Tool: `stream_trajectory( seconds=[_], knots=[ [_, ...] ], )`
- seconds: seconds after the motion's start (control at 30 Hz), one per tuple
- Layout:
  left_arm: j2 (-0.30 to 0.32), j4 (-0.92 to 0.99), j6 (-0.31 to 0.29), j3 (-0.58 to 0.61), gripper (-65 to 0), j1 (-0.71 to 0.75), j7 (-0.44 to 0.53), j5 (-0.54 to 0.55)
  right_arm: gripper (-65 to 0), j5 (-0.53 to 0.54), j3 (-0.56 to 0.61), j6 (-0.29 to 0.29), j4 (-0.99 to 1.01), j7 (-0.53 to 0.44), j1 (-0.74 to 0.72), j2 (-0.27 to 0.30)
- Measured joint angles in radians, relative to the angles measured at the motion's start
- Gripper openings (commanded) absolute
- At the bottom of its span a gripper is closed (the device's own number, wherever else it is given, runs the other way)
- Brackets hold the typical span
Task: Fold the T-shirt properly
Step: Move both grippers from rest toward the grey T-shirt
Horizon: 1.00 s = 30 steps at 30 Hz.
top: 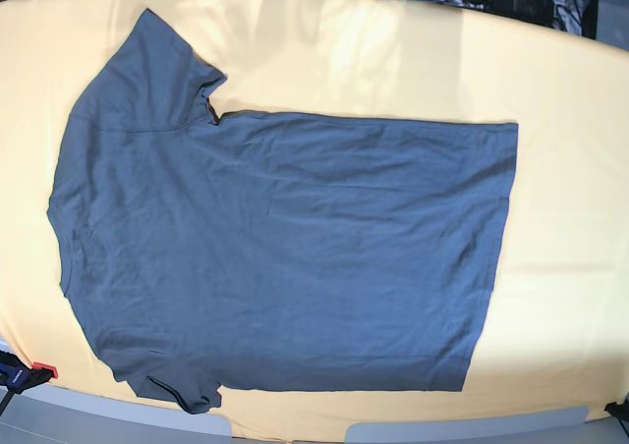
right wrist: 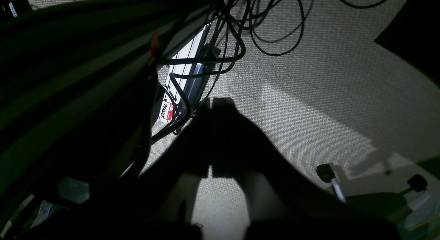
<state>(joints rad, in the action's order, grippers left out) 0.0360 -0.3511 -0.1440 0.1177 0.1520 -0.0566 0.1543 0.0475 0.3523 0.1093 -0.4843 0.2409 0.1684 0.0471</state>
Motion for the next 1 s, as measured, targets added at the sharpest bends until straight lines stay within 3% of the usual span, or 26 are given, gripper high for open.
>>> stream_trajectory(
  seconds=[0.47, 0.67, 0.8, 1.0],
  knots=[
    [0.000, -0.002, 0.000, 0.000, -65.0, 0.000, -0.035, -0.023, -65.0, 0.000, 0.000, 0.003, 0.000, 0.030, 0.000, 0.000],
    [0.001, -0.003, -0.002, 0.000, -65.0, 0.012, -0.188, -0.079, -65.0, 0.002, 0.000, 0.024, -0.006, 0.140, 0.020, 0.003],
    [0.034, -0.027, -0.011, 0.040, -65.0, 0.079, -0.220, -0.089, -65.0, 0.005, 0.000, 0.103, -0.006, 0.164, 0.097, 0.019],
    [0.123, -0.149, -0.012, 0.200, -65.0, 0.216, -0.229, 0.002, -65.0, 0.002, 0.000, 0.083, -0.004, 0.159, 0.171, 0.036]
  ],
)
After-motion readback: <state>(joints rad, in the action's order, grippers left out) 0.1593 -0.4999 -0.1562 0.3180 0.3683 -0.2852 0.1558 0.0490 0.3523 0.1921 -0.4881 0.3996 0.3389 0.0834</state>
